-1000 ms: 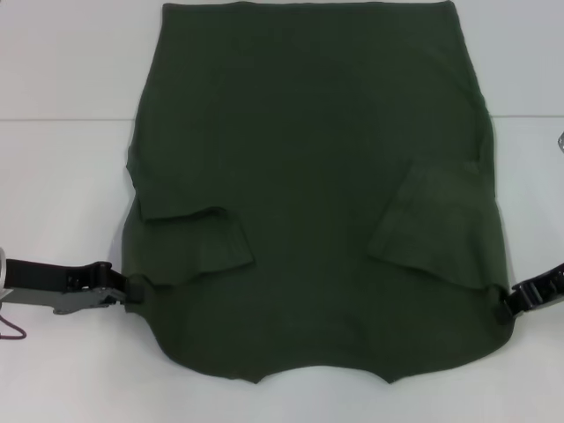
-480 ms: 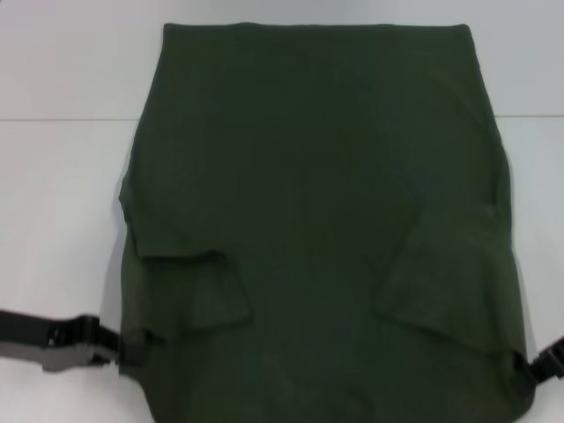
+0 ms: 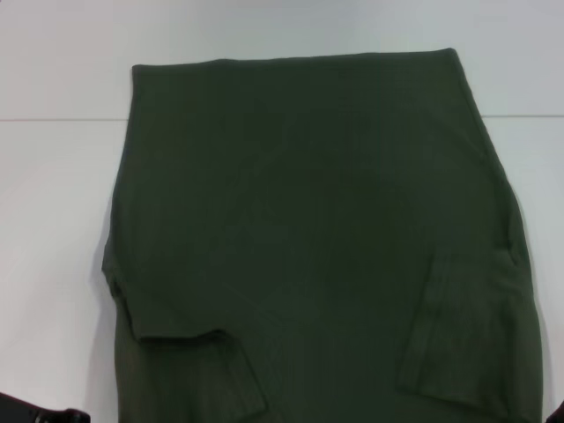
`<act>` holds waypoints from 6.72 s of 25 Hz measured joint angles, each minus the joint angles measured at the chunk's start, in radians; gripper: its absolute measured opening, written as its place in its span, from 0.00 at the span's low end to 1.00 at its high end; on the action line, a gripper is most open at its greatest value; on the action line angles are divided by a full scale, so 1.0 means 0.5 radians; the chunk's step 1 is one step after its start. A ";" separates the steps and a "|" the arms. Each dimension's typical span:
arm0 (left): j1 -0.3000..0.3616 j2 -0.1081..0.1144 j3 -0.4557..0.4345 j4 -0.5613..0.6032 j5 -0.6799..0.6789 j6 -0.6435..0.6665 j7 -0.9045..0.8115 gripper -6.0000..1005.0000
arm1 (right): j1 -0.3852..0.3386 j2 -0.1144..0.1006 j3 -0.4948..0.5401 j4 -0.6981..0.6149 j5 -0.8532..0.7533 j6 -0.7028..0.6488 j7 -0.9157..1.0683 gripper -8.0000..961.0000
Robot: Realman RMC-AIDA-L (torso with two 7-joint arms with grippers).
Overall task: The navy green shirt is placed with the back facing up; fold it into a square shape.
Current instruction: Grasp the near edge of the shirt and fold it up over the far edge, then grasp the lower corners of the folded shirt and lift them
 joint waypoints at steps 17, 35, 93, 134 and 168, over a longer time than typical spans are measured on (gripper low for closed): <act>-0.114 0.046 -0.194 -0.056 -0.434 -0.212 -0.005 0.04 | 0.001 -0.083 0.690 -0.024 0.141 0.161 0.024 0.07; -0.055 0.025 -0.408 -0.302 -1.165 -0.977 0.232 0.04 | -0.171 -0.042 0.930 0.282 1.067 1.065 -0.143 0.07; -0.213 -0.241 -0.377 -0.474 -1.491 -2.064 0.867 0.06 | 0.024 0.181 0.753 0.787 1.589 2.469 -1.188 0.07; -0.040 -0.077 -0.122 0.045 -0.544 -1.264 0.522 0.88 | -0.356 -0.013 0.508 0.604 1.210 0.884 -1.244 0.95; -0.055 -0.105 0.077 0.042 -0.520 -1.297 0.381 0.87 | -0.305 0.006 0.459 0.576 1.219 0.899 -1.237 0.95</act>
